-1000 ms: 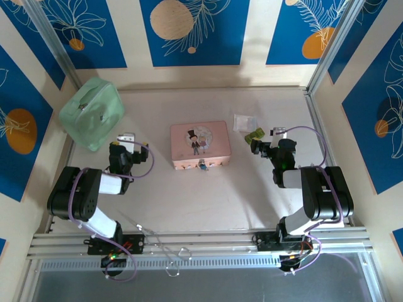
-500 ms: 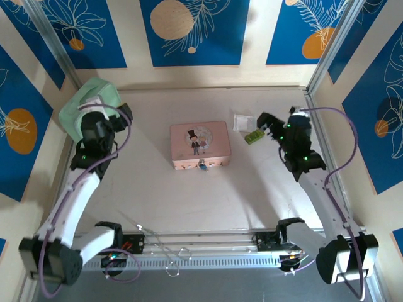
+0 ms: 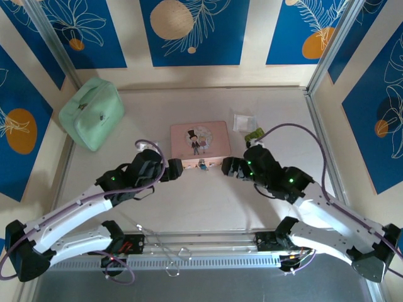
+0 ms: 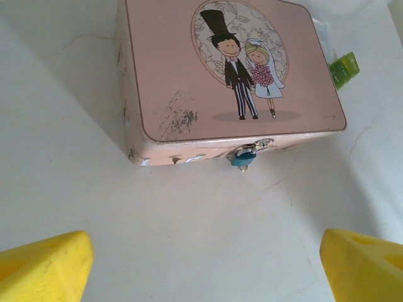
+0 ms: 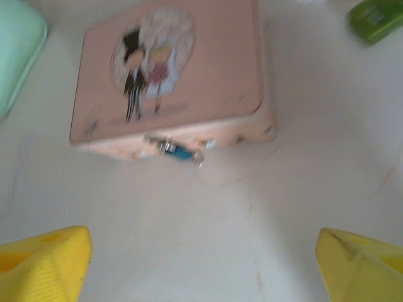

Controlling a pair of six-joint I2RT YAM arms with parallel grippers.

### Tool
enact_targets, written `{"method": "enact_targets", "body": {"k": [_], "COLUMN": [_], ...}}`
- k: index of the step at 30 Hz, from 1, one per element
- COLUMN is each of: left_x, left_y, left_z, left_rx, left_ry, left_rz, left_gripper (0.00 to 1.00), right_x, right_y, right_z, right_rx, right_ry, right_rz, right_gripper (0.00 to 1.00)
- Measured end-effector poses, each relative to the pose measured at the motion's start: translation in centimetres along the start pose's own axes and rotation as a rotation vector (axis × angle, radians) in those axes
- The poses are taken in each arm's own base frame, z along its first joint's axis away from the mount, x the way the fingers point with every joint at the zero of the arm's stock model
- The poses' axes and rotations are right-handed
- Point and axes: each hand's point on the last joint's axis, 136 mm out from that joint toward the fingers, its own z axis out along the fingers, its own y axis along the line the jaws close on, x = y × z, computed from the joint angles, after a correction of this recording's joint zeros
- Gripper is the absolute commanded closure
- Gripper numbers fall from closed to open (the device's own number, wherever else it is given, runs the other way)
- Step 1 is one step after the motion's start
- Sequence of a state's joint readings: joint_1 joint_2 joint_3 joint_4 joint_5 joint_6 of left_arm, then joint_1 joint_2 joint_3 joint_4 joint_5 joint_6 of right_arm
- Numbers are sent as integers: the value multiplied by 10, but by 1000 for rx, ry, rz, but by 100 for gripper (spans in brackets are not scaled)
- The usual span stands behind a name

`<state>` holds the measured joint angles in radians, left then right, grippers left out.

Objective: Unlock the padlock with the key

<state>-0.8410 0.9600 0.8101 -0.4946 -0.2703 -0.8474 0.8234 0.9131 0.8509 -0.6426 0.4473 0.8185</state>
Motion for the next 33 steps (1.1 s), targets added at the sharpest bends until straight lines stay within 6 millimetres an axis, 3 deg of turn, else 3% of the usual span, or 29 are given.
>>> {"method": "enact_targets", "body": {"k": [4,9,14,22,27,33], "left_x": [6,21,20,17,14,14], "left_y": [-1,0,-1,5,20,26], "left_z": [11,33,36,39,39,35], "left_rx": [5,-14,-11,-22,-58,-65], "left_ry": [16,68,62,52,56,63], "left_rz": [-84,-136,-160,-179,-215,-227], "left_gripper": [7,8,10,13,13,15], "right_x": [37,56,56,51,48,60], "right_y": [15,24,30,31,34,33], "right_z": [30,53,69,87,98,118], "right_rx": [-7,-3,28,7,-28,-5], "right_ry": [151,200,138,108,120,178], "right_rz": [-81,-142,-180,-171,-160,-171], "right_gripper": [14,9,5,12,14,16]}}
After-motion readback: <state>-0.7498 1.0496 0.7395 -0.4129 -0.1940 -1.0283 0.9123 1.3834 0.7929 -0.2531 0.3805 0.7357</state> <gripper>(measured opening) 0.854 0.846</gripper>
